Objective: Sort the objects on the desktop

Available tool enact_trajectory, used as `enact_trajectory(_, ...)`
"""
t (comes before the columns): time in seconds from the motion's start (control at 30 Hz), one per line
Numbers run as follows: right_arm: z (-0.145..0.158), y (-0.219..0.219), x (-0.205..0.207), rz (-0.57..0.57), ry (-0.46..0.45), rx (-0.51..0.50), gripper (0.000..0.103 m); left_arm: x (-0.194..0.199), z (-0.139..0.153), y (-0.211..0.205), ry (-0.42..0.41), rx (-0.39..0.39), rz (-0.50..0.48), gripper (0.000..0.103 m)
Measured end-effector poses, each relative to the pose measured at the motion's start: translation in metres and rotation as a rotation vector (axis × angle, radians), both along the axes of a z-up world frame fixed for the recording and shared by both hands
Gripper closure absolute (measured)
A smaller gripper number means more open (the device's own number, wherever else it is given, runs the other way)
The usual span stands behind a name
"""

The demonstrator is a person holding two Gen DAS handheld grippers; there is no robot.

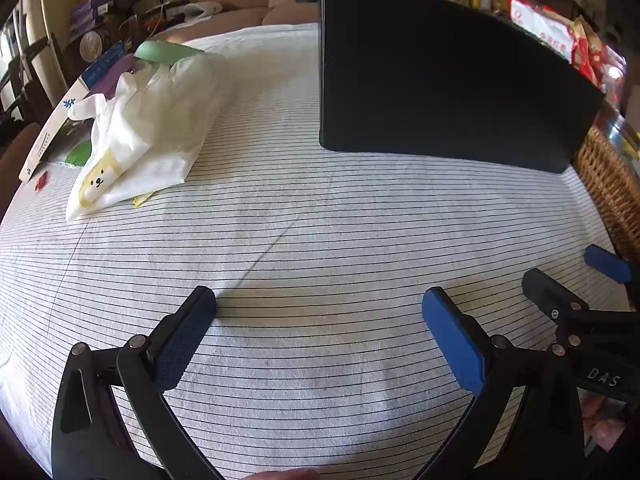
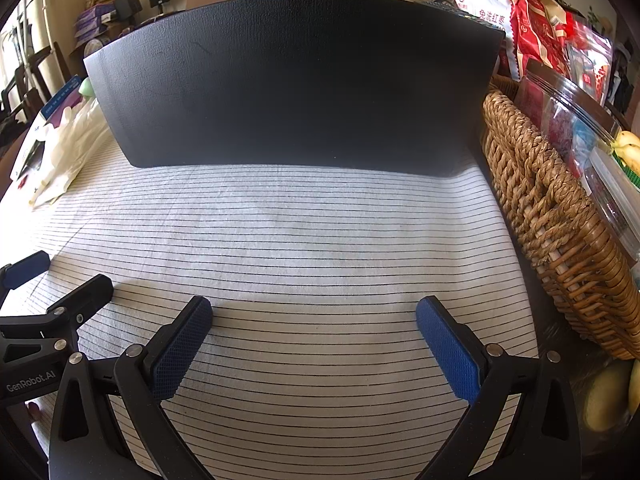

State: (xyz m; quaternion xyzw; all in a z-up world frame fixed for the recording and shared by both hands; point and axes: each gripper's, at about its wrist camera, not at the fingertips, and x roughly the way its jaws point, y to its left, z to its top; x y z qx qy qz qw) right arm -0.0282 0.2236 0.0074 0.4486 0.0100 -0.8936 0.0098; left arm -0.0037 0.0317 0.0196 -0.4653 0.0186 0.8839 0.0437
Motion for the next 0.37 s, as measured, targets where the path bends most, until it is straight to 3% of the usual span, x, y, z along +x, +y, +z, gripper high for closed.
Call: enact_trajectory(0.37, 0.0001, -0.0009, -0.0008, 0.0, 0.0, 0.0, 0.0, 0.0001, 0.0, 0.0, 0.0, 0.0, 0.0, 0.0)
